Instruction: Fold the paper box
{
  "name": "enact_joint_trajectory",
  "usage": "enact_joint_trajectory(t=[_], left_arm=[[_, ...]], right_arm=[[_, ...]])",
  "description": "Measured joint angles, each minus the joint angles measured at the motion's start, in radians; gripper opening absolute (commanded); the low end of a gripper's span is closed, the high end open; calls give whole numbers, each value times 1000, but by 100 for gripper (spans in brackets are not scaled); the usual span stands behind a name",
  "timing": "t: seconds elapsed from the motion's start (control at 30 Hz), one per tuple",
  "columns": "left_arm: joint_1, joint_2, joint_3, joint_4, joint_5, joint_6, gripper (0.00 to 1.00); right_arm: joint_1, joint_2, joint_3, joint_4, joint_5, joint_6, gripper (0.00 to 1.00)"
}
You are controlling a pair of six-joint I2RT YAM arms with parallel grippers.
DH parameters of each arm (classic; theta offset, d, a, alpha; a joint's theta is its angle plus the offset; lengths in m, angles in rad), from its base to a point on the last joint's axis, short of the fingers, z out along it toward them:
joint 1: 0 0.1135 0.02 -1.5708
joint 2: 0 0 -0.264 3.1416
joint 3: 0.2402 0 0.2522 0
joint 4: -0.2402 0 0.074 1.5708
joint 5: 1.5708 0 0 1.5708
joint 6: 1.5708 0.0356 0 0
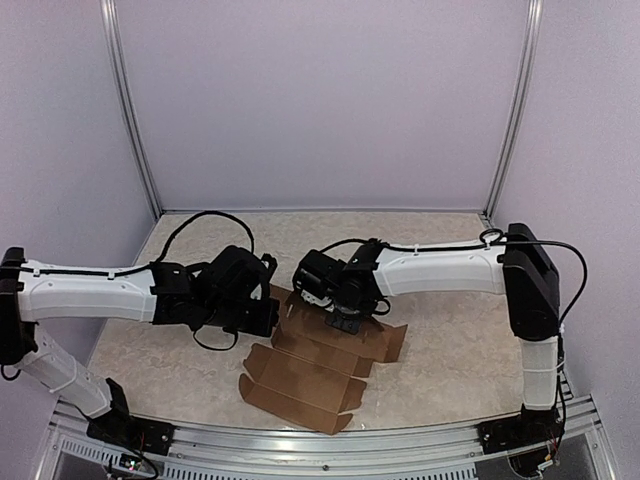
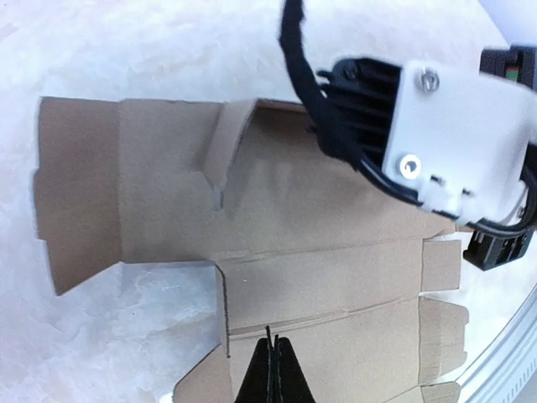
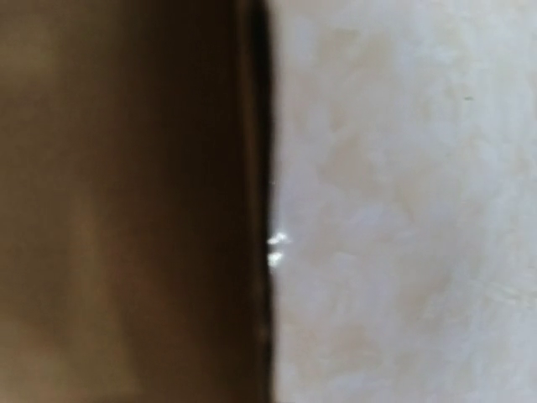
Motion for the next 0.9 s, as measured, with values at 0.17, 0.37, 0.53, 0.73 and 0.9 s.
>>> enact_joint_trajectory(t=[0.17,0.37,0.53,0.73,0.9], left_arm=[[65,-132,-30,-10,-3,21,0],[166,-311,-96,-22,-29,33,0],[237,-436,-183,-4,-48,28,0],[317,-496,-294,57,-21,16,0],[356,-457,-342,165,27,17,0]], right_arm=[[19,-39,-60,70,84,-53,0],[66,-98,-143,207,225,-148,0],[111,-158,-269,427,373,-283,0],[147,-187,-409,746,502,-486,0],[171,-190,-510,1001,558,-671,0]])
